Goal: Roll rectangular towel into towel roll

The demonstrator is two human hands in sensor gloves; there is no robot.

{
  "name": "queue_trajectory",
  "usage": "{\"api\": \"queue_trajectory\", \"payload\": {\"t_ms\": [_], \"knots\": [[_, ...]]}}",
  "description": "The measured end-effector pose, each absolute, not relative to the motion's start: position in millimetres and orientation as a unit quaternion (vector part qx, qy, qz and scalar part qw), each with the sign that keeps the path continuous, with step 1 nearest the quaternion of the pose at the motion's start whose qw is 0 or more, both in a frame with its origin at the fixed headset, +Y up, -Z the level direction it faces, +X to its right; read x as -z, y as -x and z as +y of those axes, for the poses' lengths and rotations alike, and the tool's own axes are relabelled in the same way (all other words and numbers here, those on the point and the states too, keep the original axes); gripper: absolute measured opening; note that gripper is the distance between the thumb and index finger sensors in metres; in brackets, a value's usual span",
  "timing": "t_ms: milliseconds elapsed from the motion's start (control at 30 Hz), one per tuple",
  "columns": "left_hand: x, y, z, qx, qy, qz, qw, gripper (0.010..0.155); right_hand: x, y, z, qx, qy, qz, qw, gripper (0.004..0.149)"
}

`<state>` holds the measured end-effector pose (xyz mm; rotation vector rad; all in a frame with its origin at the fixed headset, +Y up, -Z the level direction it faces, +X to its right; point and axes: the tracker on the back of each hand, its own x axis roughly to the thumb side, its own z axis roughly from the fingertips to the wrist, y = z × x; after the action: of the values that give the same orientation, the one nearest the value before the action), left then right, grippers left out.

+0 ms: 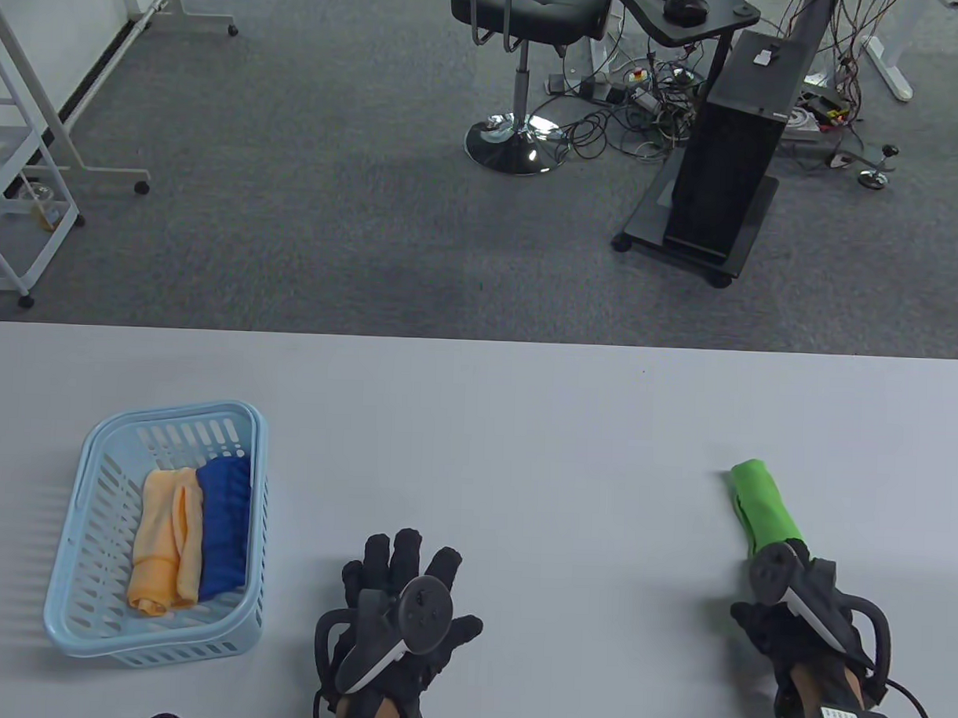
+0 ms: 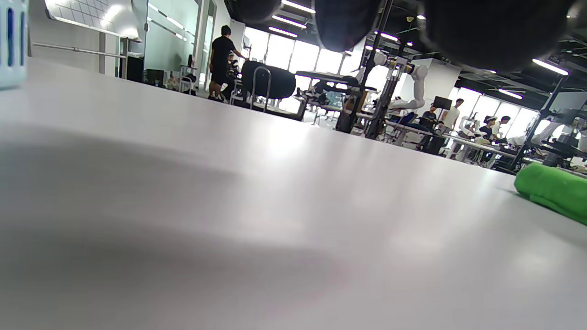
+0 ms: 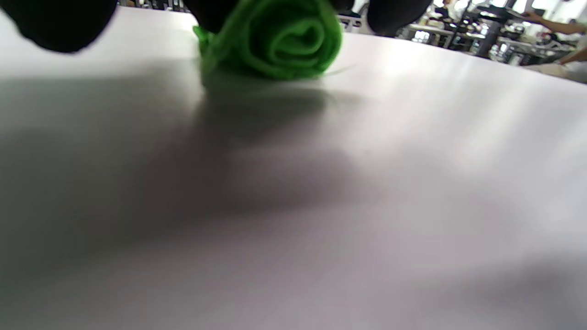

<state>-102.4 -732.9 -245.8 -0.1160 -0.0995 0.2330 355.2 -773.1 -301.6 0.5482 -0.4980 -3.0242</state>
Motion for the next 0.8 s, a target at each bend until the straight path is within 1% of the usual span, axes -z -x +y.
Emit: {"api": "queue_trajectory", "payload": {"t_ms": [367,700,800], "knots": [[247,100,-734,-0.112,0.071,-0.057,0.990,0.087,316,-374,-778,0.957,-0.228,-0.180,-0.003,0.088],[248,98,-735,-0.113,0.077,-0.059,0.989,0.087,318,-381,-780,0.950,-0.251,-0.187,0.004,0.091],[248,98,-735,-0.114,0.079,-0.060,0.988,0.087,319,-385,-778,0.951,-0.261,-0.166,0.013,0.089]]}}
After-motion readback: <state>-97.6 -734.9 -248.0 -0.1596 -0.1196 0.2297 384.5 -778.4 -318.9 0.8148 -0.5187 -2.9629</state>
